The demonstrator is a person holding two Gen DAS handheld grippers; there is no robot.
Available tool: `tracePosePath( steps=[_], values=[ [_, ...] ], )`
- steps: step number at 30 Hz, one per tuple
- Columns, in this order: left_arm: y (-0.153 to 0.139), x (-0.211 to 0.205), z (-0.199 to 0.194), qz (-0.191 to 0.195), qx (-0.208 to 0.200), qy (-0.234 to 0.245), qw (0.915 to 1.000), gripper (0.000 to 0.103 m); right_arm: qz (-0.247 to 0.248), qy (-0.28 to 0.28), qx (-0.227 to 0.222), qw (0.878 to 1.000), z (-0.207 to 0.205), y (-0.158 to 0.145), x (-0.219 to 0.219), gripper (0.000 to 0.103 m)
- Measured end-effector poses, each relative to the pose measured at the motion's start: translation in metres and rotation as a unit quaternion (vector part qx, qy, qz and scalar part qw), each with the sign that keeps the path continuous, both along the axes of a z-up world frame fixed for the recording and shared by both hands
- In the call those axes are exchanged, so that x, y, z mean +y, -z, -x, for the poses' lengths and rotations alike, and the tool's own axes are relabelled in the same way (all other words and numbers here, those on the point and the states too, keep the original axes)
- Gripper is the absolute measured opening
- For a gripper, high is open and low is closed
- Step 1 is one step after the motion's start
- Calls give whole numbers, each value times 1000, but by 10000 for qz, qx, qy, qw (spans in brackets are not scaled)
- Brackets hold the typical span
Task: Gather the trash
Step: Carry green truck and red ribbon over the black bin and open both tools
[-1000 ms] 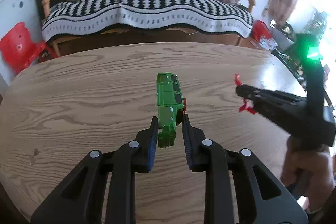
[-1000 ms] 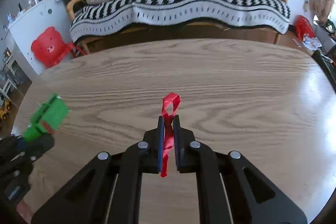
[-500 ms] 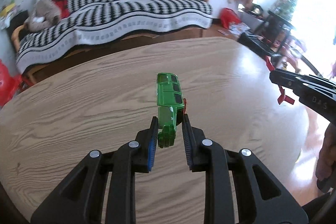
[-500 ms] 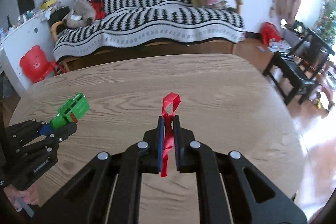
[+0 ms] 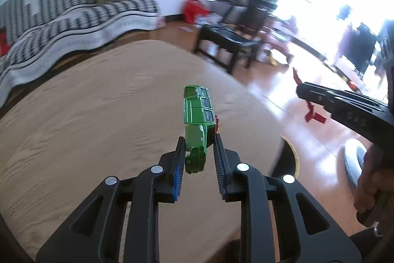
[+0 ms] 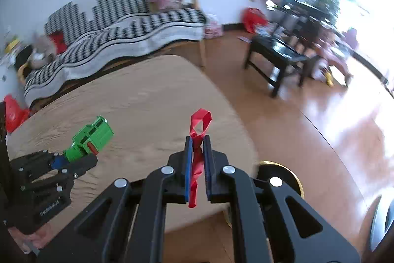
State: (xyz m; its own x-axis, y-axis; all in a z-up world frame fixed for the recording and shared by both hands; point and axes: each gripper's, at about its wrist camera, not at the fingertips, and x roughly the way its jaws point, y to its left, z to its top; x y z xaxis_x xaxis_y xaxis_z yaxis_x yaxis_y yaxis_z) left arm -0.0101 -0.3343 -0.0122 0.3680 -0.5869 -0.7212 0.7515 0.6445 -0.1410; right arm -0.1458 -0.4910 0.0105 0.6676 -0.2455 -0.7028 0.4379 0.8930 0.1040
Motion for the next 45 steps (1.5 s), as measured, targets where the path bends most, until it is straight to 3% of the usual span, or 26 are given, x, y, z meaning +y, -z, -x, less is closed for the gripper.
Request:
tracePosePath(
  steps=[8, 16, 24, 40, 42, 44, 45],
  values=[
    [31, -94, 56, -39, 347, 944, 9949, 22, -649, 826, 74, 9944, 89, 35, -95, 9],
    [66, -148, 89, -151, 680, 1506, 9861, 22, -1235, 1296, 337, 9833, 129, 83, -145, 9],
    [82, -176, 84, -230, 835, 1574, 9837, 22, -1524, 1399, 494, 9771, 129, 105, -163, 9],
    [88, -190, 79, -250, 884, 1557, 9835, 23, -1519, 1414, 469, 9771, 119, 104, -165, 10],
    [88, -190, 78, -259, 864, 1523, 9842, 32, -1516, 1435, 496, 9767, 119, 104, -165, 10],
    [86, -189, 77, -211, 874, 1455, 9853, 56, -1569, 1460, 496, 9755, 119, 104, -167, 16],
    [84, -188, 77, -178, 841, 1435, 9859, 57, -1592, 1469, 479, 9751, 119, 104, -167, 33]
  ],
)
